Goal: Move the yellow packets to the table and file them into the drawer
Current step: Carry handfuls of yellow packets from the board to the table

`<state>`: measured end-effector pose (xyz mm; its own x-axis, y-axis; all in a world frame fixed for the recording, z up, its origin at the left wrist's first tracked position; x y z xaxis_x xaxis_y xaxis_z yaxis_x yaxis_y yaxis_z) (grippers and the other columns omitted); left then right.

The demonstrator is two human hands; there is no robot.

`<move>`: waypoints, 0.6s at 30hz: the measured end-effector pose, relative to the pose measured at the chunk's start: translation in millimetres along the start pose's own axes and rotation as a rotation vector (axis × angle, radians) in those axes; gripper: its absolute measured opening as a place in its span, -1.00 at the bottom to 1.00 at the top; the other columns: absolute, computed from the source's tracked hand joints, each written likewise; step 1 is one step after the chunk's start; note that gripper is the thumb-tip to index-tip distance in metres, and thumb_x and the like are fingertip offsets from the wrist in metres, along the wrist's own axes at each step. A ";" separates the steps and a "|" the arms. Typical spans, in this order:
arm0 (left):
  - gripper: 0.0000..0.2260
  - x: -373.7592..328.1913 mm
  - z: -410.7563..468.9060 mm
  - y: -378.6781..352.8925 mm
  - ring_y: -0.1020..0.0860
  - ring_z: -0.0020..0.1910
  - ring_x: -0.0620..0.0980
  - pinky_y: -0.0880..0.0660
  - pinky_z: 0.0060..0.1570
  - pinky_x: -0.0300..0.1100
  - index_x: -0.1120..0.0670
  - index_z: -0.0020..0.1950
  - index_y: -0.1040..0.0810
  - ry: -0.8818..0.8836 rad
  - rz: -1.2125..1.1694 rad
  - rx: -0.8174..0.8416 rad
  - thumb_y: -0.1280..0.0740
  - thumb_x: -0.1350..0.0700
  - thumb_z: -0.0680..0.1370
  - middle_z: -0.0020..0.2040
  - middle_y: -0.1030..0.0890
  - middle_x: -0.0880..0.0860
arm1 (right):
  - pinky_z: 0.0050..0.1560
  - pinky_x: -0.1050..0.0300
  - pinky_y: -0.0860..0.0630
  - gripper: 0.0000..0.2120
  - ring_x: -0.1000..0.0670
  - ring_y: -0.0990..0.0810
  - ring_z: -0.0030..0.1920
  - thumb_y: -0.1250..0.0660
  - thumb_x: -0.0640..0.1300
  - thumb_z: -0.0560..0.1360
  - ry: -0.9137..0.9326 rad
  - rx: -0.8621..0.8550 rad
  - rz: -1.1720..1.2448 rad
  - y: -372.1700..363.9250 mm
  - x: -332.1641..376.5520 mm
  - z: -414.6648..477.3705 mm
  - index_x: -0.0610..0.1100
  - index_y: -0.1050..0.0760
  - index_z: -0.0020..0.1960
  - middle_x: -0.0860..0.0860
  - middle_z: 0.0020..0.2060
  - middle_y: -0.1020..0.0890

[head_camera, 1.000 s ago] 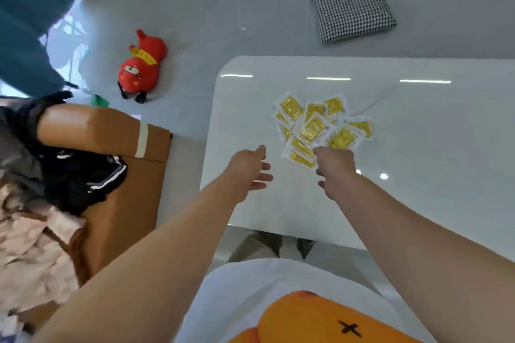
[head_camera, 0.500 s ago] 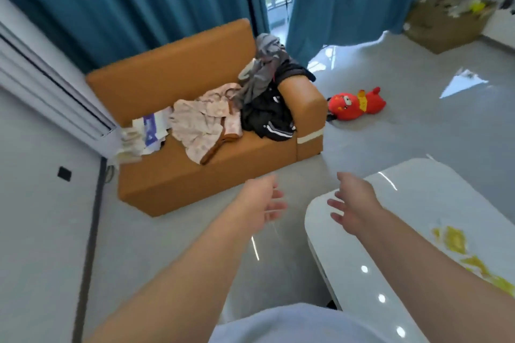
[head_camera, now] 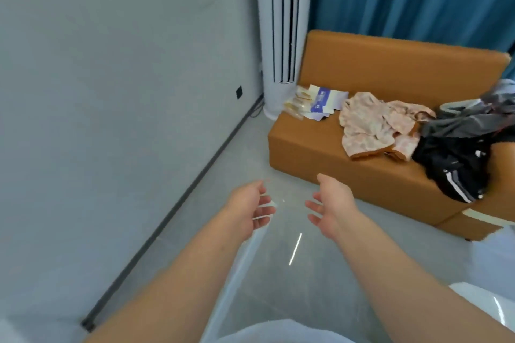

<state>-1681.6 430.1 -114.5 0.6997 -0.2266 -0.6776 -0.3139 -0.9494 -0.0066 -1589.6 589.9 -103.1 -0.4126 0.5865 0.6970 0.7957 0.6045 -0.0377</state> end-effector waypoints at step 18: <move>-0.79 98.5 -5.2 439.6 -0.63 -0.16 0.05 -0.50 -0.24 -0.12 0.09 0.04 -0.54 0.134 -0.780 -0.598 -0.25 -0.03 0.65 -0.02 -0.62 0.07 | 0.14 -0.10 -0.49 -0.74 -0.09 -0.59 0.06 -0.19 -0.03 0.67 -0.108 0.568 -0.794 -451.1 -206.3 -80.0 -0.05 -0.42 0.33 -0.09 0.21 -0.53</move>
<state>-1747.3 -10.7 -180.3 0.6511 0.5208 -0.5520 0.6150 -0.7883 -0.0183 -1828.0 153.1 -172.6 -0.7962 -0.0739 0.6005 -0.0508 0.9972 0.0553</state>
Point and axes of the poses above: each hand's wrist, its own z-axis towards the middle knuckle, its own y-axis out of the back of the hand, x = y × z, the point moved 8 cm from there along z, towards the middle knuckle
